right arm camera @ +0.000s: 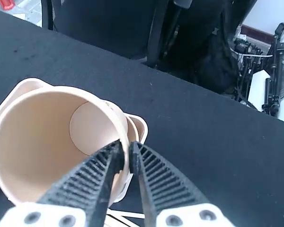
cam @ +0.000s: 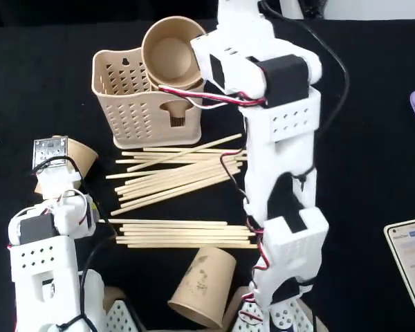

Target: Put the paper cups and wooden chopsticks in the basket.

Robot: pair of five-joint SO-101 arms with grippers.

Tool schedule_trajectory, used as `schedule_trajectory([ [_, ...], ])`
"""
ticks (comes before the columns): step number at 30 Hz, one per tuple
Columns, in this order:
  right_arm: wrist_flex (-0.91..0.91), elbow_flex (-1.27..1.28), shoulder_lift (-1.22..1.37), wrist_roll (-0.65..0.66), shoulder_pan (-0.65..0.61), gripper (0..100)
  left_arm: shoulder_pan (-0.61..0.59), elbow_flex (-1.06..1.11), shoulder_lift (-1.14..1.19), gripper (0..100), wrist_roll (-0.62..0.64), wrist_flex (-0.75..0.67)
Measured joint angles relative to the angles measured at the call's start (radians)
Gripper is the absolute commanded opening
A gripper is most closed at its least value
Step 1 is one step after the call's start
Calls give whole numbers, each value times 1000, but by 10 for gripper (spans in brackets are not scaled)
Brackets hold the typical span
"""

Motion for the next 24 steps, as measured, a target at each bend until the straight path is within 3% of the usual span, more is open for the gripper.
schedule_trajectory([
  [15,26,23,0,0,0,29,0,0,0,177,0,0],
  [24,3,20,0,0,0,290,0,0,0,177,0,0],
])
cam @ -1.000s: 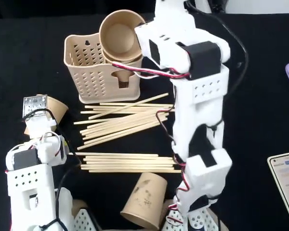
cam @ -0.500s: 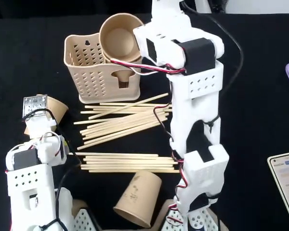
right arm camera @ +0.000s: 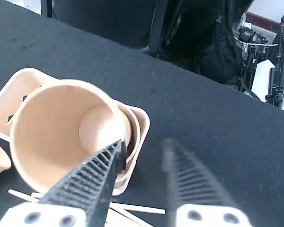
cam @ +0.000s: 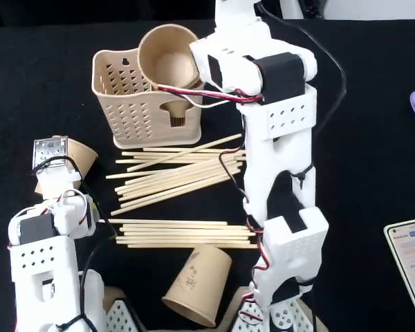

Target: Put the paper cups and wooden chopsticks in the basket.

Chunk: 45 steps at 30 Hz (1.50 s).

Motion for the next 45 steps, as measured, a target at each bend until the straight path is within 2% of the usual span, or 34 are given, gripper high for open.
schedule_trajectory([
  [8,74,-232,0,0,-28,285,0,0,0,177,0,0],
  [14,80,-287,0,0,-49,5,0,0,0,177,0,0],
  [20,81,-190,-41,-5,-54,162,0,0,0,177,0,0],
  [24,81,55,-230,-5,-57,197,0,0,0,177,0,0],
  [29,81,545,-571,14,-63,198,0,0,0,177,0,0],
  [32,72,899,-763,107,-117,198,0,0,0,177,0,0],
  [38,-38,1605,-1114,379,-187,198,0,0,0,177,0,0],
  [41,-114,1895,-1286,499,-186,198,0,0,0,178,0,0],
  [45,-210,2193,-1475,586,-192,198,0,0,0,178,0,0],
])
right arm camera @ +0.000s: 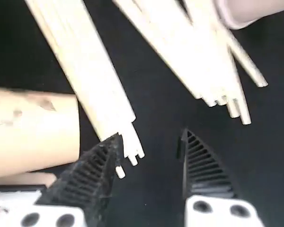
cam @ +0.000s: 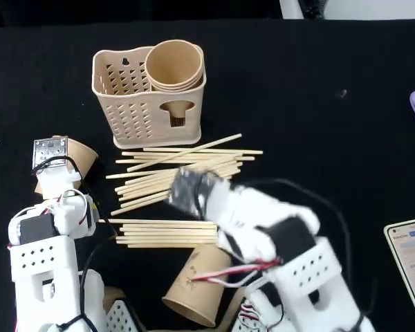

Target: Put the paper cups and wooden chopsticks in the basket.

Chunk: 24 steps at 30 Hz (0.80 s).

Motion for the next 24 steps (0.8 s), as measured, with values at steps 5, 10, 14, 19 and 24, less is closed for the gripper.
schedule_trajectory([
  [5,-89,226,-104,35,-2,198,0,0,0,178,0,0],
  [10,-135,256,-114,40,-2,198,0,0,0,178,0,0],
  [14,-100,221,-114,40,-18,198,0,0,0,178,0,0],
  [19,44,41,-115,32,-44,198,0,0,0,179,0,0],
  [24,58,29,-81,15,-98,198,-72,-28,0,181,0,0],
])
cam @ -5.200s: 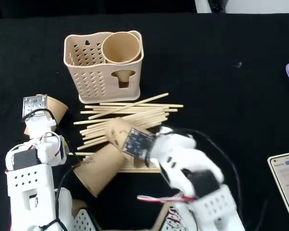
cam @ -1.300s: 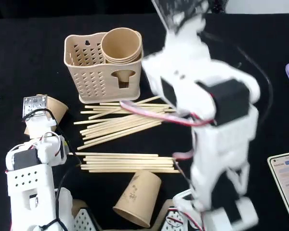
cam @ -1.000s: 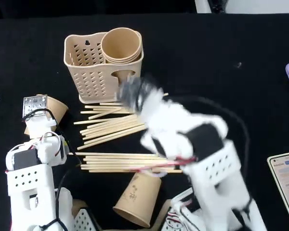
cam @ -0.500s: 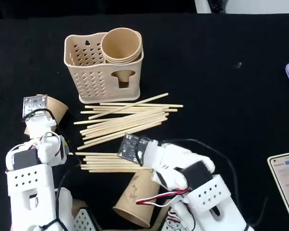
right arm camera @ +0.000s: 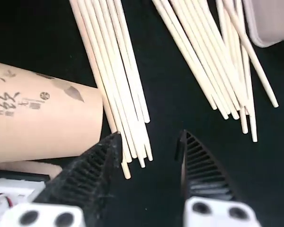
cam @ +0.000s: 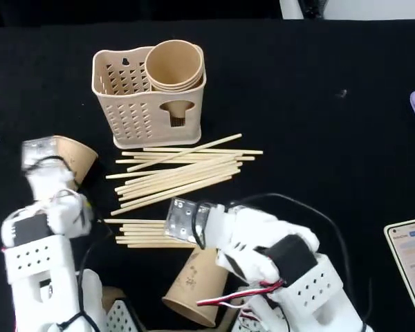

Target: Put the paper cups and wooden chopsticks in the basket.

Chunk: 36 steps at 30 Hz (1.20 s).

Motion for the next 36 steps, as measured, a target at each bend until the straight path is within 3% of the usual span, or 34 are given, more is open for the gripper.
schedule_trajectory([
  [5,-64,0,109,-3,-11,198,-143,-169,0,181,2,0],
  [12,-101,0,229,-3,-44,198,-149,-253,2,181,-31,-18],
  [28,-9,0,235,-3,-592,198,-86,-114,0,182,-89,54],
  [36,-3,-64,235,-3,-629,198,-84,-114,0,182,-89,54],
])
